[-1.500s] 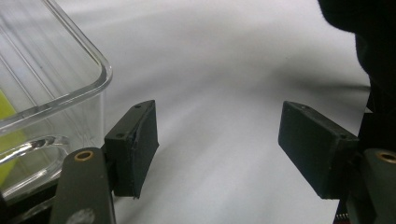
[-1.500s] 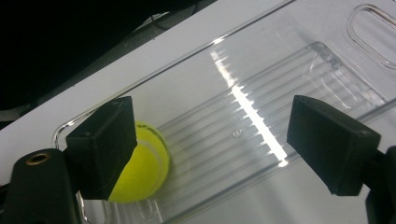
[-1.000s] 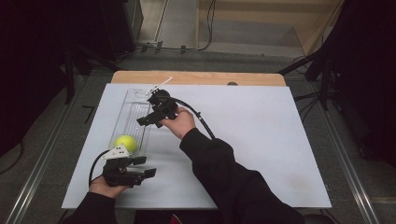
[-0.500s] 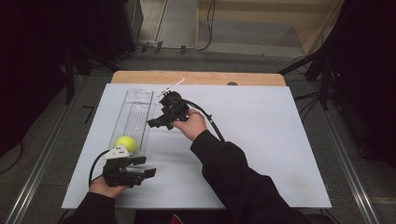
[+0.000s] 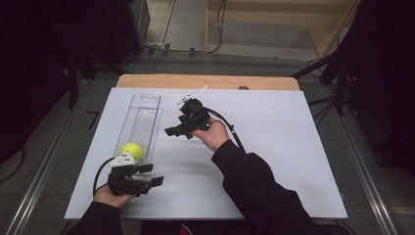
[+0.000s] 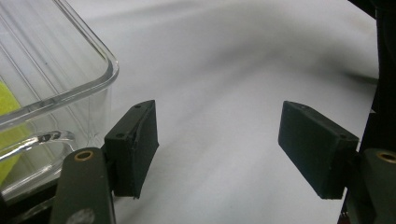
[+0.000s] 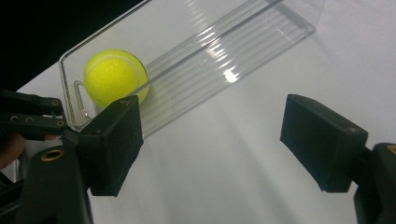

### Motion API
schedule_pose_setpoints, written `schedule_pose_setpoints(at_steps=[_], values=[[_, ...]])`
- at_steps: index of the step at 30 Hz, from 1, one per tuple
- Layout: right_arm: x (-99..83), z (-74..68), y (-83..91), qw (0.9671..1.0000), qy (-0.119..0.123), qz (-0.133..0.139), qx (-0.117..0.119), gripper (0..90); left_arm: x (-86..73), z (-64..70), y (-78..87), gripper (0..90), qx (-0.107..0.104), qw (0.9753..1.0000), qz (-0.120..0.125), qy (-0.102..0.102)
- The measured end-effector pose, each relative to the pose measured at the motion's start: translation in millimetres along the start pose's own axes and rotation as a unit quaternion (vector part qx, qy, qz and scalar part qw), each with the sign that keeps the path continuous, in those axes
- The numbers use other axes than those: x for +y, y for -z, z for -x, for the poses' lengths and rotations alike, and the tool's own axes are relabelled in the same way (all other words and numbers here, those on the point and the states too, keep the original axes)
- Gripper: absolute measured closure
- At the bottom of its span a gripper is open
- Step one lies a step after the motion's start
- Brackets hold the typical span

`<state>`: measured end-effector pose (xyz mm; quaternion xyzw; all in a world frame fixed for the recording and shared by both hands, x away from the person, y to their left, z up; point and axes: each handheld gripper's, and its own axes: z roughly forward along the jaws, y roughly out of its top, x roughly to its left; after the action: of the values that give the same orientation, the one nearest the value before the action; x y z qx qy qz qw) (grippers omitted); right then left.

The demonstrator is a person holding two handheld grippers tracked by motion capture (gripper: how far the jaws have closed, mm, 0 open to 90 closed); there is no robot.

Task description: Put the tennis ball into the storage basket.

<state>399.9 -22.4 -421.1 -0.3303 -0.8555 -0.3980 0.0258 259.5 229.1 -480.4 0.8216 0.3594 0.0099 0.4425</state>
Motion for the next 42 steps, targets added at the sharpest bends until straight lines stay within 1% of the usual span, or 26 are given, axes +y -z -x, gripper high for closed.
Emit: schedule_pose_setpoints(at_steps=[3, 7, 10, 11, 13, 14, 18, 20, 25, 30, 37, 42], values=[[-5.1, 2.3, 3.5, 1.0000, -0.006, 0.006, 0.000, 19.1, 0.1, -0.2, -0.1, 29.3, 0.000, 1.0000, 0.000, 0.000], [-11.5, 4.0, 7.9, 0.9999, -0.008, 0.008, 0.000, 19.1, 0.1, -0.1, -0.2, 29.3, -0.001, 1.0000, 0.000, 0.001], [-16.8, 4.3, 12.0, 0.9999, -0.008, 0.008, -0.002, 19.1, 0.1, -0.3, -0.2, 29.3, -0.001, 1.0000, 0.000, 0.002], [-18.2, 5.1, 12.8, 0.9999, -0.004, 0.011, -0.003, 19.2, 0.1, -0.2, -0.3, 29.3, -0.001, 1.0000, 0.001, 0.003], [-21.6, 5.1, 15.9, 0.9999, -0.007, 0.013, -0.004, 19.1, 0.0, -0.2, -0.1, 29.2, -0.001, 1.0000, -0.001, 0.002], [-23.6, 6.0, 17.3, 0.9998, -0.003, 0.016, -0.006, 19.1, 0.0, -0.2, 0.0, 29.3, 0.000, 1.0000, 0.000, 0.001], [-28.6, 6.9, 21.6, 0.9998, -0.004, 0.015, -0.009, 19.1, 0.1, -0.2, 0.0, 29.3, -0.001, 1.0000, 0.001, 0.004], [-30.9, 7.6, 23.4, 0.9998, 0.000, 0.015, -0.012, 19.1, -0.1, -0.1, -0.3, 29.2, -0.001, 1.0000, 0.002, 0.004], [-37.8, 9.3, 28.2, 0.9998, -0.002, 0.016, -0.013, 19.1, -0.4, -0.1, -0.3, 29.2, -0.001, 1.0000, 0.003, 0.005], [-46.7, 15.7, 32.1, 0.9997, -0.008, 0.010, -0.019, 19.5, -0.1, -0.3, -0.6, 29.2, -0.002, 1.0000, 0.002, 0.004], [-57.7, 20.5, 38.8, 0.9994, -0.011, 0.014, -0.028, 19.5, 0.0, -0.6, -1.5, 29.2, -0.002, 1.0000, 0.001, 0.003], [-64.7, 23.1, 44.8, 0.9993, -0.013, 0.015, -0.030, 19.5, 0.0, -0.8, -1.7, 29.2, -0.001, 1.0000, 0.000, 0.003]])
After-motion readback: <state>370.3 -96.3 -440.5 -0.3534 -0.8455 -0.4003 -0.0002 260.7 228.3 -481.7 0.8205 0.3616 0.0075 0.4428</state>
